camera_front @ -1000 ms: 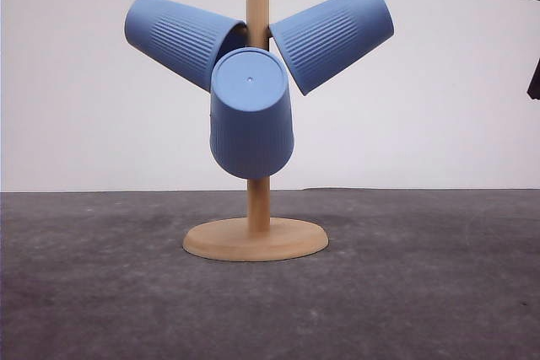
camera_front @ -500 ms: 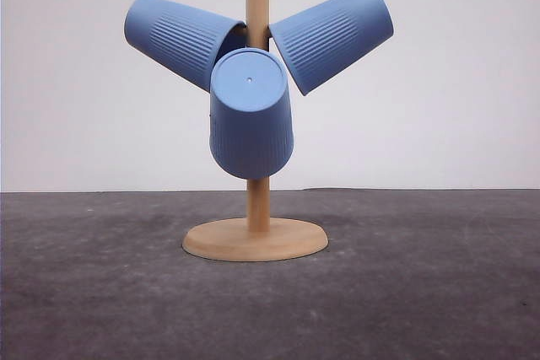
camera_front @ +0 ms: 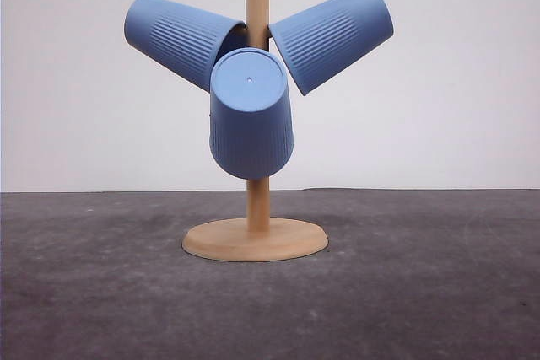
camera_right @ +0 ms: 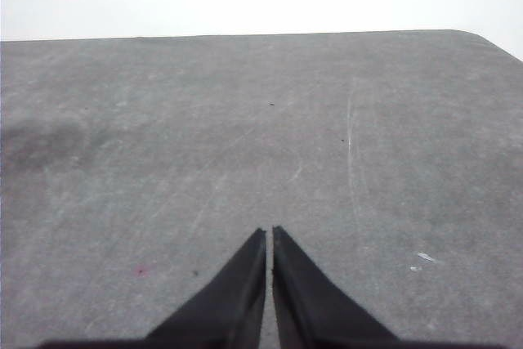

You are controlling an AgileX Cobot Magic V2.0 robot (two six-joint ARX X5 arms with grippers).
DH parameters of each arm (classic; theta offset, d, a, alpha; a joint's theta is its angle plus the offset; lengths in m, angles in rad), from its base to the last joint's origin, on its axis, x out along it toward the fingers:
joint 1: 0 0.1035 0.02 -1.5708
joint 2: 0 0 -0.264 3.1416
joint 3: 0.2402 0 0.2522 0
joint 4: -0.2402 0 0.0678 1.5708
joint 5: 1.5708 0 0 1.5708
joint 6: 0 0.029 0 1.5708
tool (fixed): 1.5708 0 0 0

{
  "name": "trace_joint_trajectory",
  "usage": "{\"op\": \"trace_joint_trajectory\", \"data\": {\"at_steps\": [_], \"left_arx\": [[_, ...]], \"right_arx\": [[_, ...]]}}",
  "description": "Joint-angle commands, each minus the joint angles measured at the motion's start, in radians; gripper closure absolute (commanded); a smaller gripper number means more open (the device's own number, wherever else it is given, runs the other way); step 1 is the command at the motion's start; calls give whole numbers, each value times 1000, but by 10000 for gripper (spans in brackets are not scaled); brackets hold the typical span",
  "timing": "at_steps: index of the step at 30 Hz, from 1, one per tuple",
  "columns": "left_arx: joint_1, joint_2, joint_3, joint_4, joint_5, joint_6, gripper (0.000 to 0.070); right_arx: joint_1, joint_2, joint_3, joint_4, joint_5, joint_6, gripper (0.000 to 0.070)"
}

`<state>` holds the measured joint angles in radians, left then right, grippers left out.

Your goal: Place three cups

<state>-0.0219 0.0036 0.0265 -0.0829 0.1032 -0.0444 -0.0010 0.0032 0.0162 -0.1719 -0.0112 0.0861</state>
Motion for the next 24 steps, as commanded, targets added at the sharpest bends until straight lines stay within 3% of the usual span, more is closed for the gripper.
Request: {"op": "trace_joint_trajectory", "data": {"at_steps": [1,24], "left_arx": [[0,0,-14,8,0,3,700],[0,0,-14,8,0,3,700]], "right_arx": [[0,0,-4,14,1,18,688],[0,0,-4,14,1,18,688]]}}
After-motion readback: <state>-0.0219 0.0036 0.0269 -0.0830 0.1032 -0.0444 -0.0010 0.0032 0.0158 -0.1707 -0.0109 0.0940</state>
